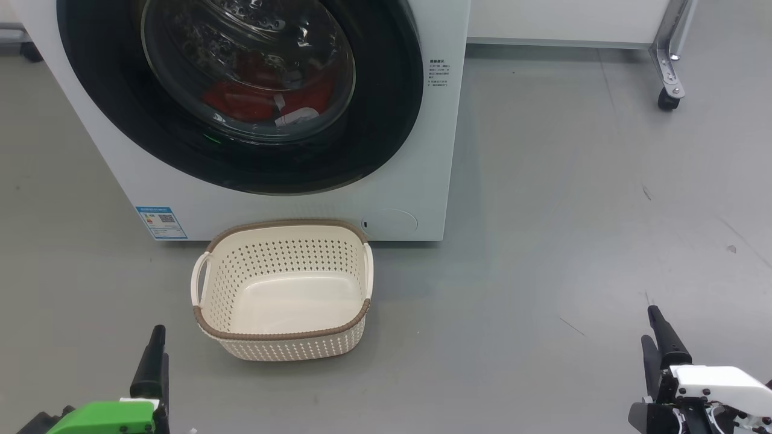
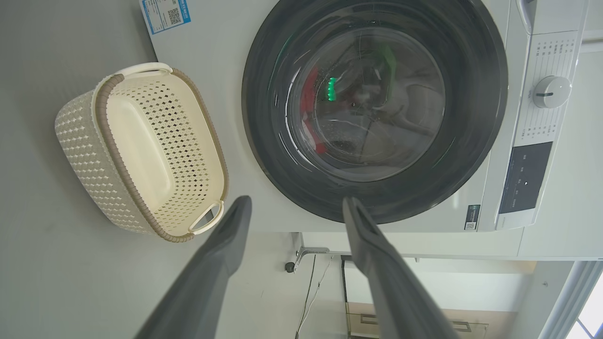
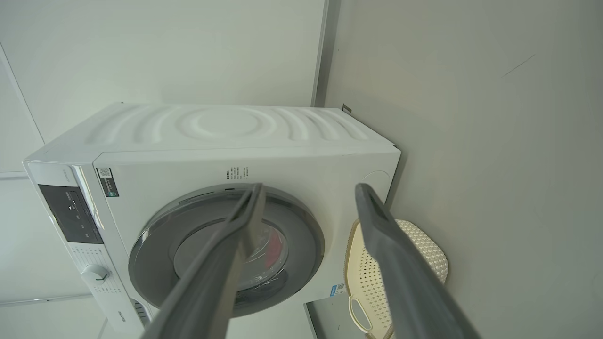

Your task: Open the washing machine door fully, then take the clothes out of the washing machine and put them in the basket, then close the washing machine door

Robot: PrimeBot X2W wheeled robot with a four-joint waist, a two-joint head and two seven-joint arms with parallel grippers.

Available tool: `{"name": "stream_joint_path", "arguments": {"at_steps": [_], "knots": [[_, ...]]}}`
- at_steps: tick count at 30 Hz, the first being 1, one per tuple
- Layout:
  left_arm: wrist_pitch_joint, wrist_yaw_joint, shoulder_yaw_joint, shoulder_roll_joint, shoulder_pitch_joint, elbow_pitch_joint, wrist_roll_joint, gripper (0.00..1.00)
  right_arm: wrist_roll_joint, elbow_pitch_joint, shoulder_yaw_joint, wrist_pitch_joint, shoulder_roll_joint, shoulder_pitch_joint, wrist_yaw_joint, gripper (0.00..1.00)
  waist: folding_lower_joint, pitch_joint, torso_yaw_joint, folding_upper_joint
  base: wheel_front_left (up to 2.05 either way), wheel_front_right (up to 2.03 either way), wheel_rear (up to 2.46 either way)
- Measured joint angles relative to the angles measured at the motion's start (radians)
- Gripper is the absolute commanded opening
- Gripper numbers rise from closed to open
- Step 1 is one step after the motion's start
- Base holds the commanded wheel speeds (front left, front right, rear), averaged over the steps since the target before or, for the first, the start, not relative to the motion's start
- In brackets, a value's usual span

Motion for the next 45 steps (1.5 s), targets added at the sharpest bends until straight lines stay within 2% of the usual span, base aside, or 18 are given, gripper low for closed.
{"name": "stream_joint_path", "arguments": {"at_steps": [15, 25, 30, 45], "knots": [[-0.056, 0.000, 0.027, 0.004, -0.002, -0.057, 0.064, 1.00, -0.099, -0.066, 0.012, -0.055, -0.003, -0.002, 0.000, 1.00, 0.0000, 0.000, 0.001, 0.0000, 0.00, 0.00, 0.00], [-0.094, 0.000, 0.033, 0.006, -0.009, -0.120, 0.143, 1.00, -0.215, -0.123, 0.026, -0.090, -0.006, -0.017, 0.000, 1.00, 0.0000, 0.000, 0.001, 0.0000, 0.00, 0.00, 0.00], [-0.108, 0.000, 0.032, 0.007, -0.012, -0.154, 0.216, 1.00, -0.288, -0.149, 0.033, -0.106, -0.009, -0.021, 0.000, 1.00, 0.0000, -0.001, 0.001, 0.0000, 0.00, 0.00, 0.00], [-0.164, 0.000, -0.030, 0.017, -0.015, -0.230, 0.536, 1.00, -0.545, -0.196, 0.076, -0.159, -0.019, -0.021, 0.000, 1.00, 0.0000, -0.004, -0.005, 0.0000, 0.00, 0.00, 0.00]]}}
